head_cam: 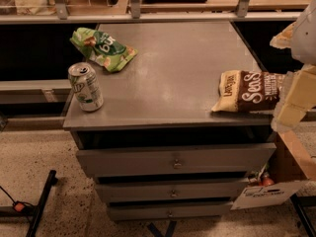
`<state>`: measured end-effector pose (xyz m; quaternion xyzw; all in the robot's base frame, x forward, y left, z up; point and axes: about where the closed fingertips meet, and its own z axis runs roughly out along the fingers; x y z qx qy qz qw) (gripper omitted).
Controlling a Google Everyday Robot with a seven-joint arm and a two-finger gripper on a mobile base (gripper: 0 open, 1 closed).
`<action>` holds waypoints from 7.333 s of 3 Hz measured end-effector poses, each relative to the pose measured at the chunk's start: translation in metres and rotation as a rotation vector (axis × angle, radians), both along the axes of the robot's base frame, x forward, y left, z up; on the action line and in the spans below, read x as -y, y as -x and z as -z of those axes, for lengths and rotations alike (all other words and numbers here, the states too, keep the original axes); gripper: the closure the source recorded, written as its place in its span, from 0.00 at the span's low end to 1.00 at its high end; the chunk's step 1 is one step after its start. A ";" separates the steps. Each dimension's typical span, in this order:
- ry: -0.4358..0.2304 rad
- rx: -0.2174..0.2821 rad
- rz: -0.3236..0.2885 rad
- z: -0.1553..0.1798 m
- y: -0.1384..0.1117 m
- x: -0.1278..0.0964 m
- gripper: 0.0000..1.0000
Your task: Move brown chip bag near 7up can
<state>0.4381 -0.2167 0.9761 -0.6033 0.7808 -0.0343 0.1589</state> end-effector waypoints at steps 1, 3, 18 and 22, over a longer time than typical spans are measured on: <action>0.001 0.003 0.000 -0.001 0.000 0.000 0.00; 0.064 0.052 0.028 0.025 -0.052 0.030 0.00; 0.118 0.123 -0.204 0.021 -0.147 -0.157 1.00; 0.080 0.187 -0.261 0.016 -0.131 -0.208 1.00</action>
Offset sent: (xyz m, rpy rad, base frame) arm 0.0503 -0.0322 -0.0203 -0.0706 -0.0372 -0.0416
